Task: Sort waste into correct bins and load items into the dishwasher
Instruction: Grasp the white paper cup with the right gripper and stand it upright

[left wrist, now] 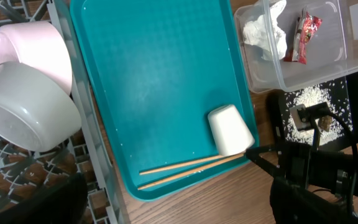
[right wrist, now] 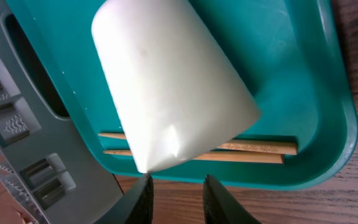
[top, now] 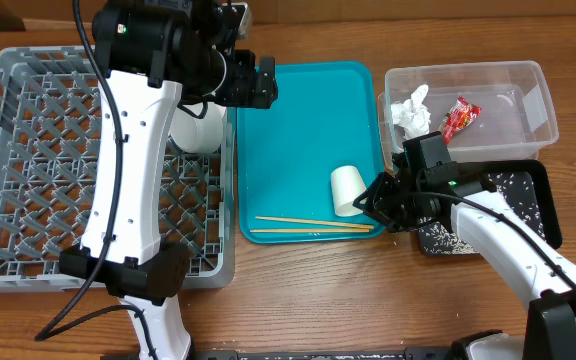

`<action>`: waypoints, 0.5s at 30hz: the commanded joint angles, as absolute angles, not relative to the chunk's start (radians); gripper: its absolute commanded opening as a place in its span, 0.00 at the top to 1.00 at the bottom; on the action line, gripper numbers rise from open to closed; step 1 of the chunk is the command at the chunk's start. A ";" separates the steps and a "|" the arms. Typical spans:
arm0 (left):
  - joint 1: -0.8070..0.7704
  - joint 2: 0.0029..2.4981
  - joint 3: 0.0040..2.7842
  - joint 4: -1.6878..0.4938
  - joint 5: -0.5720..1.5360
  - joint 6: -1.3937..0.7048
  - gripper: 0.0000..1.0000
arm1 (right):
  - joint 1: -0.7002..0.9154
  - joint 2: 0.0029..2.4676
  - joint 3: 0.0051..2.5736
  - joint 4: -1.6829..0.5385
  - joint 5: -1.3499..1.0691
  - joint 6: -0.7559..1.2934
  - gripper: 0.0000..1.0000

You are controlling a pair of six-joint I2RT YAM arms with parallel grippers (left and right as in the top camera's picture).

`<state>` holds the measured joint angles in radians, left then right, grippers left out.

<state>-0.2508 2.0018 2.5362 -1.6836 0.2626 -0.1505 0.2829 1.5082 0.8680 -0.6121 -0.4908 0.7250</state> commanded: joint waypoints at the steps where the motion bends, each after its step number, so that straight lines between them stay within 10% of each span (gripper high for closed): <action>1: -0.257 1.991 2.534 -1.684 0.279 -0.135 0.05 | 0.279 1.494 0.895 -0.606 -0.500 0.710 0.71; 15: -0.257 1.991 2.534 -1.683 0.281 -0.135 0.05 | 0.279 1.493 0.901 -0.527 -0.340 0.760 0.56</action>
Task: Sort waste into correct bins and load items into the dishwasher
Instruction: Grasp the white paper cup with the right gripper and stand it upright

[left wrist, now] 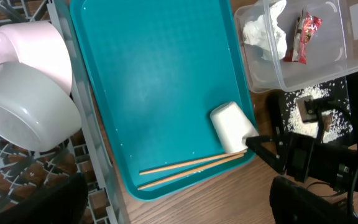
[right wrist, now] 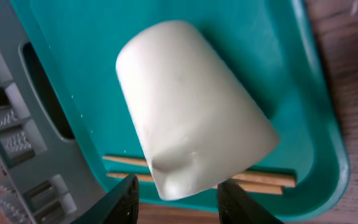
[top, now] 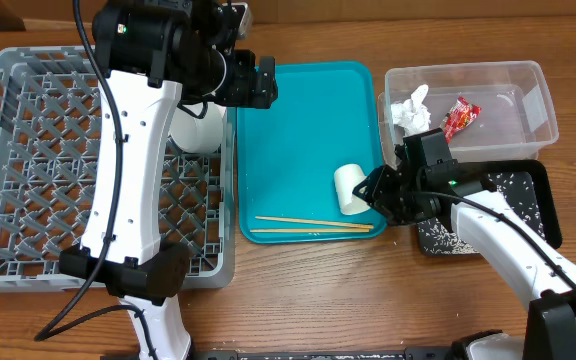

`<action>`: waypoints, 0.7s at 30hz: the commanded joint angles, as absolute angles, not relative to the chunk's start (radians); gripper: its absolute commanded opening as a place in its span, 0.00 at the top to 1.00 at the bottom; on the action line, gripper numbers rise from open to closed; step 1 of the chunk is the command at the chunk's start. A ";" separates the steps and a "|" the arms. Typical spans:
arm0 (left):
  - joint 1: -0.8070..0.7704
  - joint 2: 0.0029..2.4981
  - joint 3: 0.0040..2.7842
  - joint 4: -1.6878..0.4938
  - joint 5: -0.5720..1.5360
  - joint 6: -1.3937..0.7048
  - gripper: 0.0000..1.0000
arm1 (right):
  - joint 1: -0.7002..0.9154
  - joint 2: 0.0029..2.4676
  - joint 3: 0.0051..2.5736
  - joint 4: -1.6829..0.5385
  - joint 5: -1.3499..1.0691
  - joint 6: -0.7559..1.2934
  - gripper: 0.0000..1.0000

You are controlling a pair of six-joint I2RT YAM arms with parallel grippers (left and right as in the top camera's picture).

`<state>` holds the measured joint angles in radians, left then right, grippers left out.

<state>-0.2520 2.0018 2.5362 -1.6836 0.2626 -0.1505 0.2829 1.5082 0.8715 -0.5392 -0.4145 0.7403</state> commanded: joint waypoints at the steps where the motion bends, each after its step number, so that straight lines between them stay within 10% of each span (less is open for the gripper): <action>1: -0.257 1.991 2.534 -1.683 0.281 -0.135 0.05 | 0.280 1.494 0.901 -0.527 -0.327 0.762 0.55; 21: -0.257 1.991 2.530 -1.674 0.280 -0.135 0.07 | 0.319 1.585 0.898 -0.396 -0.270 0.837 0.75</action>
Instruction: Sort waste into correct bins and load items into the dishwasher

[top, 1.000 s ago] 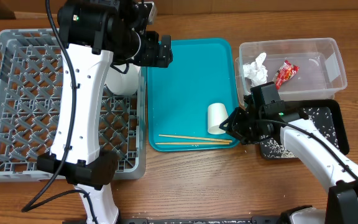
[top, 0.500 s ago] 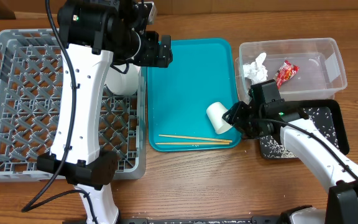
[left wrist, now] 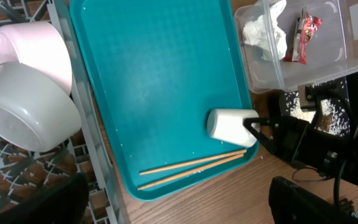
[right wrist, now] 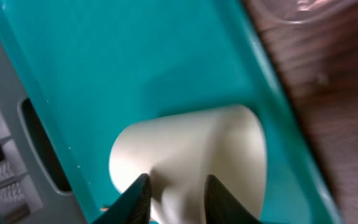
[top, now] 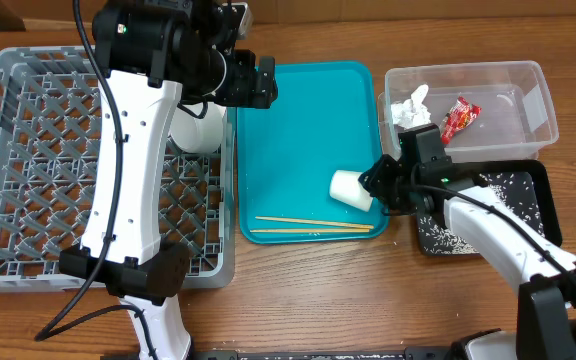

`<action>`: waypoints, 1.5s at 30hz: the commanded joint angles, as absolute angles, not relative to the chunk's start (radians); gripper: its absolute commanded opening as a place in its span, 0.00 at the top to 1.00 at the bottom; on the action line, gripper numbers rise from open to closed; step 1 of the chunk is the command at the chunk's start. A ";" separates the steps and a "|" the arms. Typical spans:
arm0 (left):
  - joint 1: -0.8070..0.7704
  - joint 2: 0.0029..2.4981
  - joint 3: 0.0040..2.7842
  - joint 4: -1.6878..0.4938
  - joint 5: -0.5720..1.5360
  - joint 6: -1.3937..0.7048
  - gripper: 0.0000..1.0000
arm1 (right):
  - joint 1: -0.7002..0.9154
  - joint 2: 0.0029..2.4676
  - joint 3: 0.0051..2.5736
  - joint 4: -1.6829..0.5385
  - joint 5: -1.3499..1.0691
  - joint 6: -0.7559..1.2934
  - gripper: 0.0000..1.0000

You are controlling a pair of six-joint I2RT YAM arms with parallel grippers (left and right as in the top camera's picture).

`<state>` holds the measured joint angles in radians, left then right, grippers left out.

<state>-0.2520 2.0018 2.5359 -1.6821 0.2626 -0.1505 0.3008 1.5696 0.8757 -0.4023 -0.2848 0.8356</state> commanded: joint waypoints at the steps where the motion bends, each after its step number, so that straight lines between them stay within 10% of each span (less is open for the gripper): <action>1: -0.257 1.991 2.527 -1.671 0.279 -0.135 0.06 | 0.323 1.585 0.898 -0.393 -0.269 0.833 0.78; 4: -0.257 1.991 2.514 -1.665 0.277 -0.135 0.08 | 0.328 1.585 0.898 -0.399 -0.262 0.830 0.96; 17: -0.257 1.991 2.463 -1.641 0.278 -0.135 0.14 | 0.312 1.584 0.909 -0.408 -0.376 0.673 0.96; 30: -0.258 1.991 2.428 -1.595 0.279 -0.135 0.12 | 0.311 1.584 1.128 -0.731 -0.479 0.437 0.21; 45: -0.269 1.991 2.136 -1.428 0.281 -0.135 0.16 | 0.338 1.584 1.161 -0.803 -0.051 0.447 0.16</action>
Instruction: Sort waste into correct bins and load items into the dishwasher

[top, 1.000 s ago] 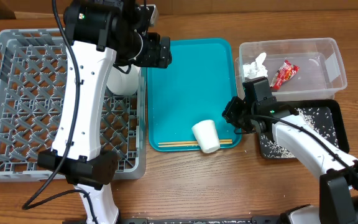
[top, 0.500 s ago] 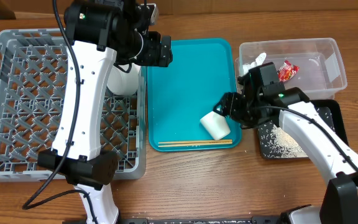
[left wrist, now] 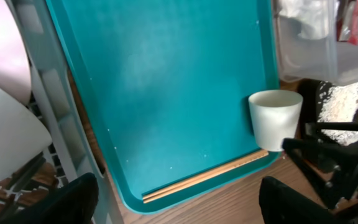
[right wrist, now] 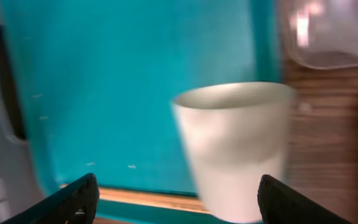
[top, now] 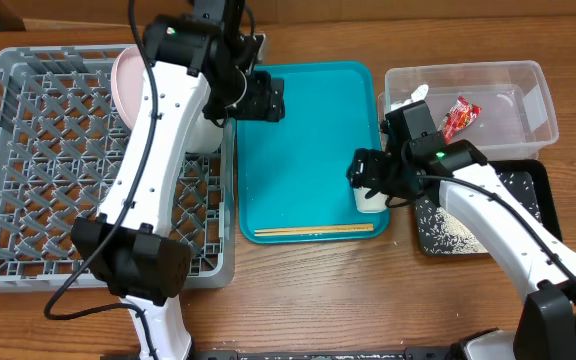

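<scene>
A white paper cup (top: 371, 197) stands upright, mouth up, on the right edge of the teal tray (top: 303, 130). My right gripper (top: 367, 172) is open, and in the right wrist view its fingers stand wide on either side of the cup (right wrist: 235, 149) without touching it. Two wooden chopsticks (top: 313, 230) lie along the tray's front edge. My left gripper (top: 265, 98) is open and holds nothing, above the tray's far left corner. In the left wrist view the cup (left wrist: 275, 118) and chopsticks (left wrist: 204, 177) show below.
A grey dish rack (top: 38, 200) at the left holds a pink bowl (top: 128, 75) and a white bowl (top: 200, 130). A clear bin (top: 513, 120) at the right contains tissue (top: 408, 108) and a red wrapper (top: 458, 115). In front of it lies a black tray with rice (top: 448, 225).
The cup lay on its side in my shut right gripper; now it stands upright at the tray's right edge and the right gripper is open. My left arm has shifted slightly.
The cup lay on its side by the chopsticks with my right gripper pinching its rim. Then it was turned a little, then it pointed left across the tray. Now it is upright and released.
</scene>
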`<action>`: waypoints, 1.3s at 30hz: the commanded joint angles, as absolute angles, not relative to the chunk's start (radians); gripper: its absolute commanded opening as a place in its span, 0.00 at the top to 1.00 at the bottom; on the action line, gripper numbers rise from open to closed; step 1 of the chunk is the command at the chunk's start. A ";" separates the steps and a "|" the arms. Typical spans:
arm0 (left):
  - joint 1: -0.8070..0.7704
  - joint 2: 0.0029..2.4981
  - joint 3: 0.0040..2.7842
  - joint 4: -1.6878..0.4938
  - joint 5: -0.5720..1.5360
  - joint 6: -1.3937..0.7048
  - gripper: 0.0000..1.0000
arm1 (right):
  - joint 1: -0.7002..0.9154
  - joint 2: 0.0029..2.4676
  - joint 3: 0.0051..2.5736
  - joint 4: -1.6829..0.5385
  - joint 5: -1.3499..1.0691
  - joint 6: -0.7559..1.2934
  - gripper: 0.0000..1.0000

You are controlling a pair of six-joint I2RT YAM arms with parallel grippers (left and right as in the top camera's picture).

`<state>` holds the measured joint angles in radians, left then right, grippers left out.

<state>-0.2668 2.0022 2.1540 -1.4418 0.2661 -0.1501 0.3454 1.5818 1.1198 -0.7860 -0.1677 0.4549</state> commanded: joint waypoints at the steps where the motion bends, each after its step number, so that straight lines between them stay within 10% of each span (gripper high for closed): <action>1: -0.269 1.991 2.132 -1.423 0.281 -0.135 0.15 | 0.338 1.584 1.161 -0.822 -0.045 0.444 0.16; 7: -0.271 1.991 2.130 -1.411 0.281 -0.135 0.15 | 0.348 1.586 1.154 -0.926 -0.052 0.445 0.18; 16: -0.271 1.991 2.130 -1.422 0.281 -0.135 0.14 | 0.346 1.586 1.126 -0.999 0.071 0.518 0.54; 39: -0.276 1.991 2.128 -1.409 0.252 -0.190 0.14 | 0.465 1.739 1.134 -0.947 0.106 0.606 0.54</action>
